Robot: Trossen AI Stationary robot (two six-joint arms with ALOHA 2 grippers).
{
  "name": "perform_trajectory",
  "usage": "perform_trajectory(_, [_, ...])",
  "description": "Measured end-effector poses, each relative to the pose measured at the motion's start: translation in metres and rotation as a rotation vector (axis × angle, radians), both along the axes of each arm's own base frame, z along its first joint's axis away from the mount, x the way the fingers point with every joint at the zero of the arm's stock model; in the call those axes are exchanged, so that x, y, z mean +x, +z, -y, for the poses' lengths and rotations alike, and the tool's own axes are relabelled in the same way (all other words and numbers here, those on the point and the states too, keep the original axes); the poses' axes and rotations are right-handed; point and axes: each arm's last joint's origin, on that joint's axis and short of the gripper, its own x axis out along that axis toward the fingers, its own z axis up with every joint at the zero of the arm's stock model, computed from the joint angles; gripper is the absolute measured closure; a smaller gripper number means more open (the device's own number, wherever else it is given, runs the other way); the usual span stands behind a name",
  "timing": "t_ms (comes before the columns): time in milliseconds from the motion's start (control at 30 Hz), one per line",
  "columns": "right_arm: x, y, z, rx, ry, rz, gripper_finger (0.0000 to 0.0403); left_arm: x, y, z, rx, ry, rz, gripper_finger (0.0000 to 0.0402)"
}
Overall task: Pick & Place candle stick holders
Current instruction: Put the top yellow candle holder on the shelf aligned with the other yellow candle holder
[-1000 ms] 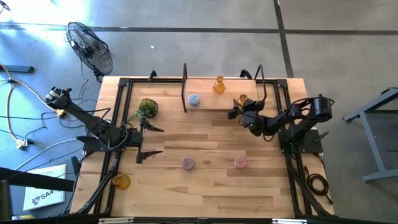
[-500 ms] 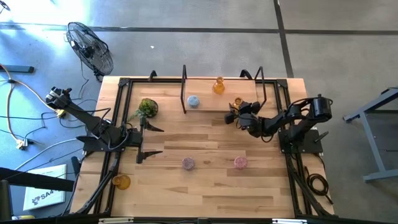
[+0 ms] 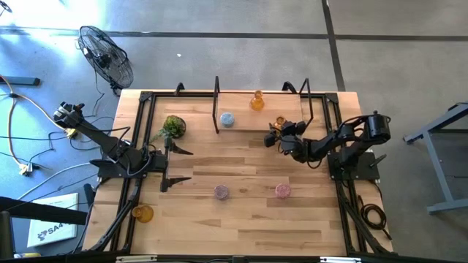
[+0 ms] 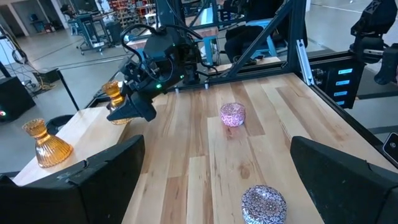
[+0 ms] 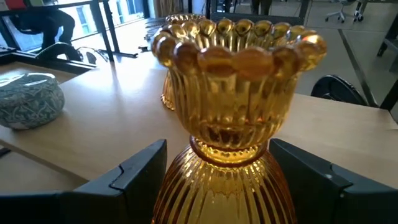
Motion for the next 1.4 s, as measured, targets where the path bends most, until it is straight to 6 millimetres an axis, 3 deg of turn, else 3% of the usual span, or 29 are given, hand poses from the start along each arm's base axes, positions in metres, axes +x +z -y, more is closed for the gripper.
perform_trajectory(367, [0.019,0.009,-0.006,-0.007,0.016,-0.006,0.0141,0.0,0.0,0.0,-0.002,0.0,0.0,0.0004])
perform_trajectory(667, [0.046,-0.014,0.004,-0.004,0.007,-0.094,0.0141,0.0,0.0,0.001,-0.01,-0.025,-0.002,0.0004])
perform_trajectory(800, [0.057,-0.013,0.009,-0.024,0.005,-0.116,0.0141,0.0,0.0,0.001,-0.028,-0.027,-0.005,0.0004])
perform_trajectory(1400, [0.052,-0.011,0.036,-0.041,-0.087,-0.144,0.0141,-0.001,-0.005,0.0,-0.023,-0.023,-0.049,0.0004])
